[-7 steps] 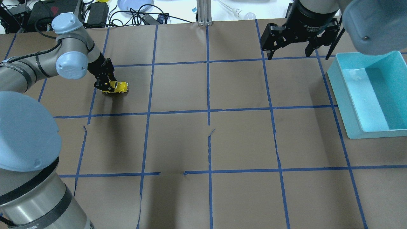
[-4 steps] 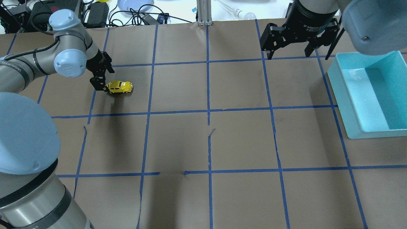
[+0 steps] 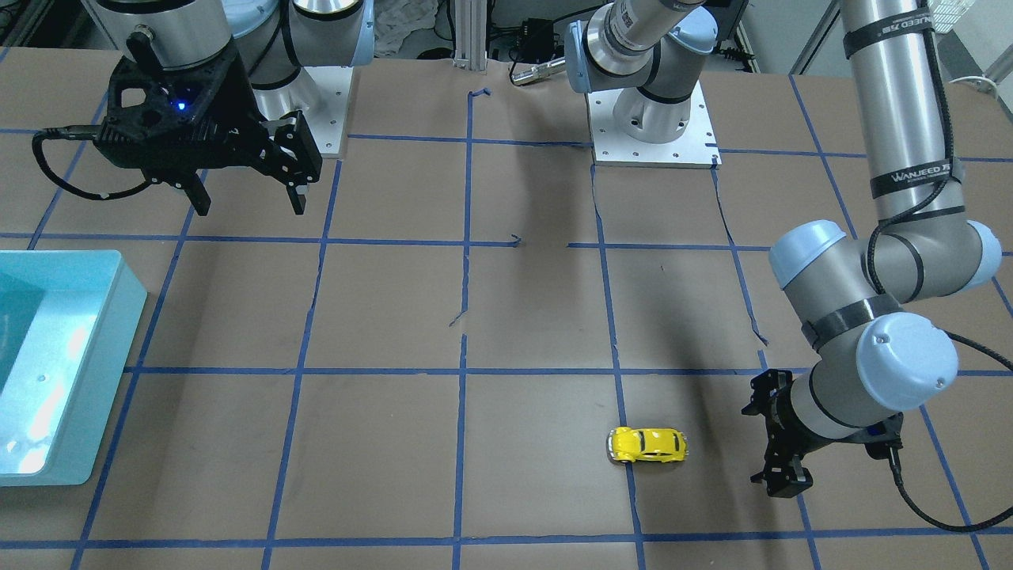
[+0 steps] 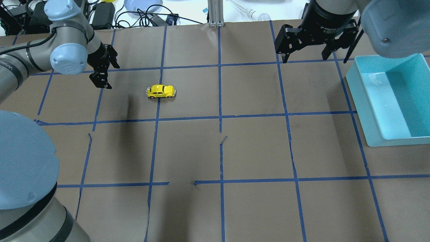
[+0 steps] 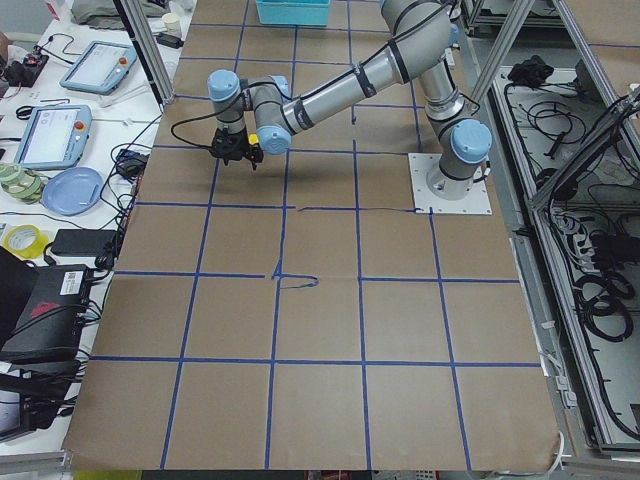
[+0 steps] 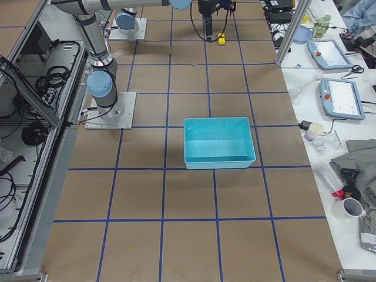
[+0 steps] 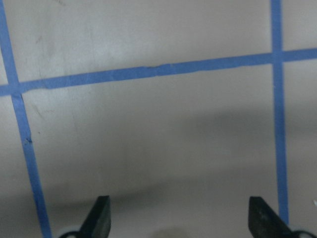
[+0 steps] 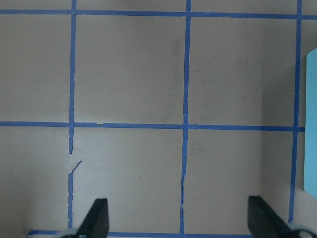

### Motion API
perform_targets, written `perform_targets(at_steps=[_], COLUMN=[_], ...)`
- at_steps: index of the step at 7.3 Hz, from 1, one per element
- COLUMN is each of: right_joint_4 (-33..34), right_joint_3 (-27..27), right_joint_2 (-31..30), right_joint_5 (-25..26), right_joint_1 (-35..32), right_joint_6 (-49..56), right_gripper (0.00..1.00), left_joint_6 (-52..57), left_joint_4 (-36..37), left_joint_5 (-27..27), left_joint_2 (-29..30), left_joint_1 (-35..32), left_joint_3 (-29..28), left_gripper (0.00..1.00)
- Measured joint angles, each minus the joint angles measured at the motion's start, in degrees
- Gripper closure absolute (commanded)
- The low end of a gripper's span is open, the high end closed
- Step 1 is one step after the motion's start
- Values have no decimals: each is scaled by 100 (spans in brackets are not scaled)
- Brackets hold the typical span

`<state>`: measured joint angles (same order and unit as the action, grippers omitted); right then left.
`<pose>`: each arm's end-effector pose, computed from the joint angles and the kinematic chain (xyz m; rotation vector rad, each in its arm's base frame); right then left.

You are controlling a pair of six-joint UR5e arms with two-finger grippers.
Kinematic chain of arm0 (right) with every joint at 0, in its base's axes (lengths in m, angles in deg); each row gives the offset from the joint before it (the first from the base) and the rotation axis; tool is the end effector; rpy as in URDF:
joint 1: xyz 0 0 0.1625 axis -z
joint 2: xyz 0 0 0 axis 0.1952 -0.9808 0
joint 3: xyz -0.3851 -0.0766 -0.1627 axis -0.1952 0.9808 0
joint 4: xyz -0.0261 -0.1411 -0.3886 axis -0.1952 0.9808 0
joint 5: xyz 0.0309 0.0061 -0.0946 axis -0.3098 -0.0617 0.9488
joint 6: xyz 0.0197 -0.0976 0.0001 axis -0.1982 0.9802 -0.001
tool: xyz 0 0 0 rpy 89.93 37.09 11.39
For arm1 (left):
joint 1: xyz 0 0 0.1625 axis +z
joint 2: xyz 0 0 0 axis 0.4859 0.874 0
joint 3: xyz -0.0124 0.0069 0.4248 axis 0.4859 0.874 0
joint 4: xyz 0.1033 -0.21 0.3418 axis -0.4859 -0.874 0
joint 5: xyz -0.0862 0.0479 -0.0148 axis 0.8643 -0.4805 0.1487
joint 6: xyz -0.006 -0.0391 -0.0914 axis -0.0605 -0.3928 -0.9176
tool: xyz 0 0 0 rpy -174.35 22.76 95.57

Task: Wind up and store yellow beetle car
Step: 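Open the left gripper and lift it away from the car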

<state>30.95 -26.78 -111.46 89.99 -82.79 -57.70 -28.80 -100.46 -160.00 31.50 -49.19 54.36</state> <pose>0.1688 -0.5004 0.5181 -0.0502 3.1312 -0.1974 0.0085 -0.6807 0.2694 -1.9203 2.4695 -0.0776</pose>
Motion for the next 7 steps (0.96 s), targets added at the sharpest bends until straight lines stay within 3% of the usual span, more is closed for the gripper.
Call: perform_targets(at_steps=[4, 7], right_joint_4=[-9, -55], right_joint_3=[1, 31], right_joint_2=[6, 18], right_joint_5=[-6, 18], right_joint_1=[8, 34], right_joint_6=[11, 36], right_gripper=[0, 0], left_joint_6=[3734, 4707], left_joint_4=[-1303, -2955], left_joint_5=[-344, -92], left_joint_2=[-1074, -1732], left_joint_1=[-507, -1105], left_joint_3=[-433, -761], left_gripper=[0, 0])
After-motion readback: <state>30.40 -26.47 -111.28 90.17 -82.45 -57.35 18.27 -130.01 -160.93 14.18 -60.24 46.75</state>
